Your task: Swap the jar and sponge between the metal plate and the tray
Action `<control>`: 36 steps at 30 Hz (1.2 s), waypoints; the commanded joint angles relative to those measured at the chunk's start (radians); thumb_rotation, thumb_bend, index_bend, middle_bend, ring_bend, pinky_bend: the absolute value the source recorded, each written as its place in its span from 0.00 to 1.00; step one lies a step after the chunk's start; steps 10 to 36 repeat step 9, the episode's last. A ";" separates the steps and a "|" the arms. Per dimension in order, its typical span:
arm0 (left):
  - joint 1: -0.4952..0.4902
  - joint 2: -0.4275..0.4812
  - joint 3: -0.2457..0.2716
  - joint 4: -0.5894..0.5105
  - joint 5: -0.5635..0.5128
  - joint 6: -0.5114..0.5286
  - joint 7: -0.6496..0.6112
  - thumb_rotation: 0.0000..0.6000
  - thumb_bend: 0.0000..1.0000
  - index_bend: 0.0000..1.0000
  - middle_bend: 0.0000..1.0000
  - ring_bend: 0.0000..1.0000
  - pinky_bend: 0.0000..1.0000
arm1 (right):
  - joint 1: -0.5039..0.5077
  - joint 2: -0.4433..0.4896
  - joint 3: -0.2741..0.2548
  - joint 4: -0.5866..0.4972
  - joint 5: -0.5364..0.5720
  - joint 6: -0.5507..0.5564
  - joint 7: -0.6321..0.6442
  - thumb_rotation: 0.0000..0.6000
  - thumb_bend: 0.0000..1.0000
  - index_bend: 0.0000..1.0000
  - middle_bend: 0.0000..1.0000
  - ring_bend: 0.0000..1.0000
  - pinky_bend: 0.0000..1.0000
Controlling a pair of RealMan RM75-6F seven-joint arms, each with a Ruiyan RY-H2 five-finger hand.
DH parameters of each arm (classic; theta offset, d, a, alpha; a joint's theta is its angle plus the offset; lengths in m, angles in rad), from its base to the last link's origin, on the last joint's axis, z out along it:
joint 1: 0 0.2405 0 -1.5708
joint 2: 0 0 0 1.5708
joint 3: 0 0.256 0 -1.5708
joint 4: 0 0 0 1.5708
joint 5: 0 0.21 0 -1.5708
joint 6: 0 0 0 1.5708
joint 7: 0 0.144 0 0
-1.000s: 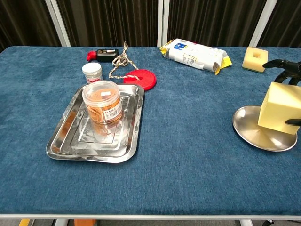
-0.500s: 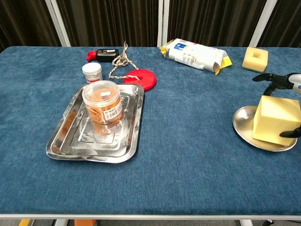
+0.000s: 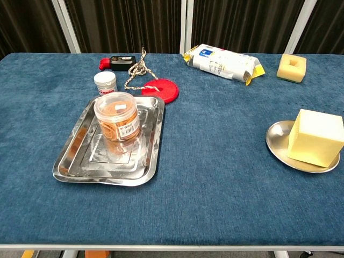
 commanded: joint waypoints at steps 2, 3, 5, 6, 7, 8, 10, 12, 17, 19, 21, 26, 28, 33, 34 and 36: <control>0.019 -0.002 -0.006 0.015 0.003 0.038 0.018 1.00 0.05 0.16 0.16 0.09 0.29 | -0.116 0.024 0.000 0.082 0.026 0.113 0.019 1.00 0.00 0.00 0.00 0.00 0.00; 0.024 -0.002 -0.006 0.018 0.003 0.046 0.019 1.00 0.05 0.16 0.16 0.09 0.28 | -0.128 0.023 0.001 0.092 0.034 0.117 0.032 1.00 0.00 0.00 0.00 0.00 0.00; 0.034 0.002 -0.005 0.021 0.004 0.060 0.026 1.00 0.05 0.16 0.16 0.09 0.27 | -0.148 0.020 0.004 0.110 0.049 0.119 0.056 1.00 0.00 0.00 0.00 0.00 0.00; 0.038 0.005 -0.003 0.020 0.004 0.065 0.029 1.00 0.05 0.16 0.16 0.09 0.27 | -0.153 0.018 0.006 0.116 0.051 0.120 0.061 1.00 0.00 0.00 0.00 0.00 0.00; 0.044 0.008 -0.002 0.018 0.005 0.071 0.036 1.00 0.05 0.16 0.16 0.09 0.27 | -0.159 0.016 0.008 0.125 0.051 0.122 0.065 1.00 0.00 0.00 0.00 0.00 0.00; 0.049 0.010 -0.001 0.018 0.005 0.077 0.042 1.00 0.05 0.16 0.16 0.09 0.27 | -0.161 0.015 0.010 0.130 0.047 0.123 0.067 1.00 0.00 0.00 0.00 0.00 0.00; 0.053 0.011 0.000 0.019 0.005 0.082 0.046 1.00 0.05 0.16 0.16 0.09 0.27 | -0.163 0.014 0.011 0.135 0.042 0.124 0.069 1.00 0.00 0.00 0.00 0.00 0.00; 0.053 0.011 0.000 0.019 0.005 0.082 0.046 1.00 0.05 0.16 0.16 0.09 0.27 | -0.163 0.014 0.011 0.135 0.042 0.124 0.069 1.00 0.00 0.00 0.00 0.00 0.00; 0.053 0.011 0.000 0.019 0.005 0.082 0.046 1.00 0.05 0.16 0.16 0.09 0.27 | -0.163 0.014 0.011 0.135 0.042 0.124 0.069 1.00 0.00 0.00 0.00 0.00 0.00; 0.053 0.011 0.000 0.019 0.005 0.082 0.046 1.00 0.05 0.16 0.16 0.09 0.27 | -0.163 0.014 0.011 0.135 0.042 0.124 0.069 1.00 0.00 0.00 0.00 0.00 0.00; 0.053 0.011 0.000 0.019 0.005 0.082 0.046 1.00 0.05 0.16 0.16 0.09 0.27 | -0.163 0.014 0.011 0.135 0.042 0.124 0.069 1.00 0.00 0.00 0.00 0.00 0.00; 0.053 0.011 0.000 0.019 0.005 0.082 0.046 1.00 0.05 0.16 0.16 0.09 0.27 | -0.163 0.014 0.011 0.135 0.042 0.124 0.069 1.00 0.00 0.00 0.00 0.00 0.00; 0.053 0.011 0.000 0.019 0.005 0.082 0.046 1.00 0.05 0.16 0.16 0.09 0.27 | -0.163 0.014 0.011 0.135 0.042 0.124 0.069 1.00 0.00 0.00 0.00 0.00 0.00; 0.053 0.011 0.000 0.019 0.005 0.082 0.046 1.00 0.05 0.16 0.16 0.09 0.27 | -0.163 0.014 0.011 0.135 0.042 0.124 0.069 1.00 0.00 0.00 0.00 0.00 0.00; 0.053 0.011 0.000 0.019 0.005 0.082 0.046 1.00 0.05 0.16 0.16 0.09 0.27 | -0.163 0.014 0.011 0.135 0.042 0.124 0.069 1.00 0.00 0.00 0.00 0.00 0.00; 0.053 0.011 0.000 0.019 0.005 0.082 0.046 1.00 0.05 0.16 0.16 0.09 0.27 | -0.163 0.014 0.011 0.135 0.042 0.124 0.069 1.00 0.00 0.00 0.00 0.00 0.00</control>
